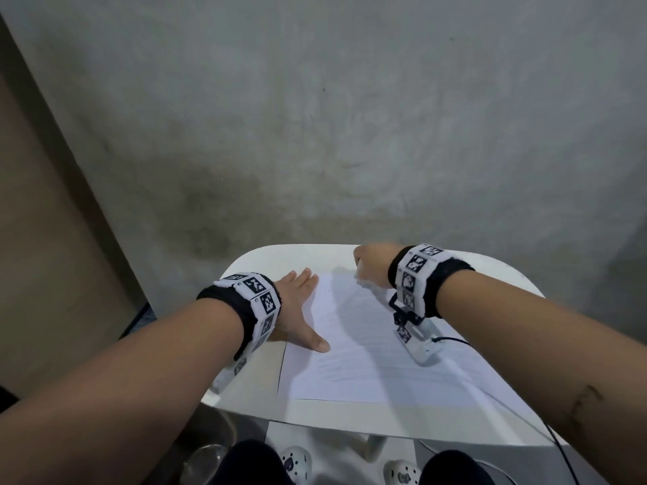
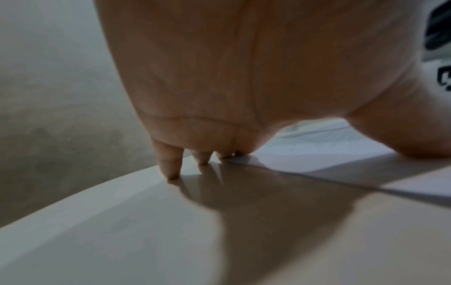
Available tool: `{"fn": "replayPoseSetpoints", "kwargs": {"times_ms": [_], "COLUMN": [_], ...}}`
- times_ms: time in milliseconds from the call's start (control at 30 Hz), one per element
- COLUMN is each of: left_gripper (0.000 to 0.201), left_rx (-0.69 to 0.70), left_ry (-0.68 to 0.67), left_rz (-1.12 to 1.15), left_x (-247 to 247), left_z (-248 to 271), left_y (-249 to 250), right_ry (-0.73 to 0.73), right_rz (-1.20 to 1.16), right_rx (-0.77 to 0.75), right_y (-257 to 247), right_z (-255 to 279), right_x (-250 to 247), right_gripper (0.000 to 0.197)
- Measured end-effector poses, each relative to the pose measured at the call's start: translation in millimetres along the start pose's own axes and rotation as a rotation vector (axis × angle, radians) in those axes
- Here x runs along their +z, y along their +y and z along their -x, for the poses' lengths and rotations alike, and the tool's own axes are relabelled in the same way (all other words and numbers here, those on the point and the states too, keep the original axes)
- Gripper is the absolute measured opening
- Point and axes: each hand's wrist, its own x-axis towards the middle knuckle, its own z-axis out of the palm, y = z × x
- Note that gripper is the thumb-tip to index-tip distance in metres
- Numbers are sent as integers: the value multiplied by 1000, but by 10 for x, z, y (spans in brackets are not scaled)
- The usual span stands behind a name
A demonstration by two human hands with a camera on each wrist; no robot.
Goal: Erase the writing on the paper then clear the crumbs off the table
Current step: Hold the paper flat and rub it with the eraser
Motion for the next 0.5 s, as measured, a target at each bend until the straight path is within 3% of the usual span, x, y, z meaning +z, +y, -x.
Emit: {"fn": "replayPoseSetpoints", "kwargs": {"times_ms": [133, 200, 267, 400, 500], "left_gripper": [129, 129, 130, 131, 127], "left_rx": [15, 32, 38, 56, 76], "left_ry": [58, 60, 36, 66, 81], "left_rz": [-58, -47, -35, -9, 9], "left_x": [-33, -115, -209, -178, -107], "left_z": [12, 25, 26, -37, -50], "left_y": [3, 7, 33, 167, 249], "right_ry": [109, 79, 39, 16, -11], "right_rz": [-512, -663, -597, -135, 52], "right_rx": [44, 71, 56, 17, 44], "right_y": [206, 290, 269, 55, -39], "right_z": [76, 140, 163, 152, 65], "right_x": [-165, -209, -190, -146, -102], "right_gripper": [10, 12, 16, 25, 8]}}
